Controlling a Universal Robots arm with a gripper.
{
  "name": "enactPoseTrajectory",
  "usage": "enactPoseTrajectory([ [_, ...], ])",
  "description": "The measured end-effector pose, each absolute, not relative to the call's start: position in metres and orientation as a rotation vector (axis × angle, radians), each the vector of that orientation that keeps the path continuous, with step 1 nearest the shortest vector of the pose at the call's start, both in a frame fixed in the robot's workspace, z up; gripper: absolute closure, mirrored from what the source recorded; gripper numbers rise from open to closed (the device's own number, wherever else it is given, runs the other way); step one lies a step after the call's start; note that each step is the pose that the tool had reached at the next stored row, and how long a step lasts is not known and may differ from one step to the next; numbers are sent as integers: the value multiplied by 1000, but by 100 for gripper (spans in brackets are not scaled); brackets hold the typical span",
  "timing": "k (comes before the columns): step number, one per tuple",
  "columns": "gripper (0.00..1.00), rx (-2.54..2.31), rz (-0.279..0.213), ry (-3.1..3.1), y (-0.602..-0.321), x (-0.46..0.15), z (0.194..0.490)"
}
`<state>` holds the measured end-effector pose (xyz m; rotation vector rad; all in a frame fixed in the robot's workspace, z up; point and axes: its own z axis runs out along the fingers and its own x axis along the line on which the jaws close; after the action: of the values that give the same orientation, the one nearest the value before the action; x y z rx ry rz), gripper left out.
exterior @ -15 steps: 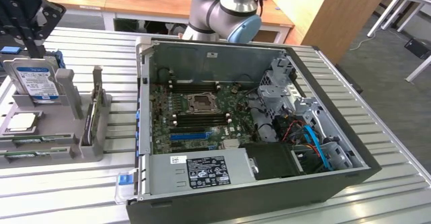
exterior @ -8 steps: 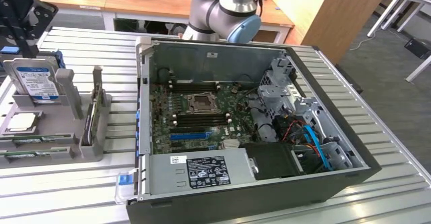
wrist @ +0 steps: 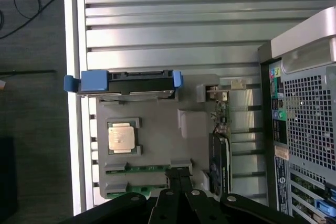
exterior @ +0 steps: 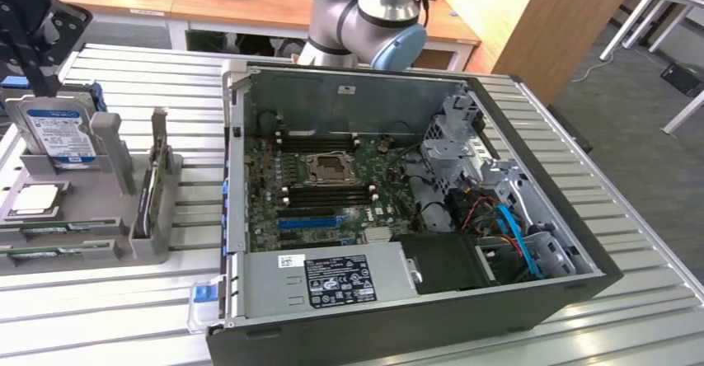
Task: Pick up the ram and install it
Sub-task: 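Reach for the ram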
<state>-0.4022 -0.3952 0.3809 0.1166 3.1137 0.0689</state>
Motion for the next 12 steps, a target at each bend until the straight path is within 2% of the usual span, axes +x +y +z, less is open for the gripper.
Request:
enactPoseTrajectory([
  [12, 90, 117, 69, 3114, -420, -405, 381],
])
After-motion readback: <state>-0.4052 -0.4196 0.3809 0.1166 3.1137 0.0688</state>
